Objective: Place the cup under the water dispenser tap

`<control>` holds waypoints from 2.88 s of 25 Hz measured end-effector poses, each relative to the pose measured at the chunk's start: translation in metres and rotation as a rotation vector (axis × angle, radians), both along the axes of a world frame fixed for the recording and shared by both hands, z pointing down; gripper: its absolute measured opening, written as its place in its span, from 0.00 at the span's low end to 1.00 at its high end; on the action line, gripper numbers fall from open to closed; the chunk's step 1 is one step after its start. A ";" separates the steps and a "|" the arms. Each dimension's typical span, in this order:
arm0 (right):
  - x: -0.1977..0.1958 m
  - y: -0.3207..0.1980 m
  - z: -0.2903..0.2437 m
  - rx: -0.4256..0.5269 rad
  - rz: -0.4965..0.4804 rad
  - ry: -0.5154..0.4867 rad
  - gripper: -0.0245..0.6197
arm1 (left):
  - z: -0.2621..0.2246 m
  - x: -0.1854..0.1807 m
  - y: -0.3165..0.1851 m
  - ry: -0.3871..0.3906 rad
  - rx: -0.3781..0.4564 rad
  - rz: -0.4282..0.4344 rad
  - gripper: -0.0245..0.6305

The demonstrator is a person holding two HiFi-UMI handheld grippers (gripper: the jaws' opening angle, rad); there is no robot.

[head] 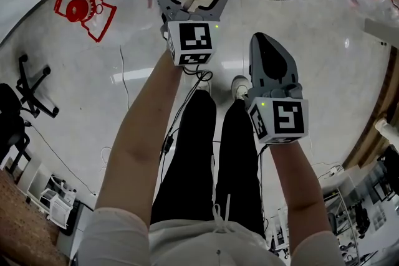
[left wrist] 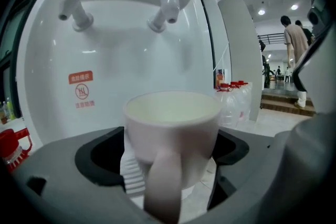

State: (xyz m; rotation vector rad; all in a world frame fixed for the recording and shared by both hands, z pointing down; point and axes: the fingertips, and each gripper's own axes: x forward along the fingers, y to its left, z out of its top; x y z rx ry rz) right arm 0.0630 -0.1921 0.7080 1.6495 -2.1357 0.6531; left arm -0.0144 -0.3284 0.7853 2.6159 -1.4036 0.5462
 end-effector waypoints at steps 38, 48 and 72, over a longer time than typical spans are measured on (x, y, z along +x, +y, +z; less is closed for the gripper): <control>-0.047 0.042 -0.190 0.132 -0.213 -0.057 0.08 | -0.247 -0.048 0.176 0.110 -0.131 -0.252 0.07; -0.053 0.066 -0.334 0.238 -0.315 -0.011 0.08 | -0.419 -0.054 0.201 0.139 -0.020 -0.179 0.07; -0.047 0.080 -0.560 0.591 -0.312 -0.064 0.08 | -0.671 -0.055 0.210 0.304 0.329 -0.091 0.07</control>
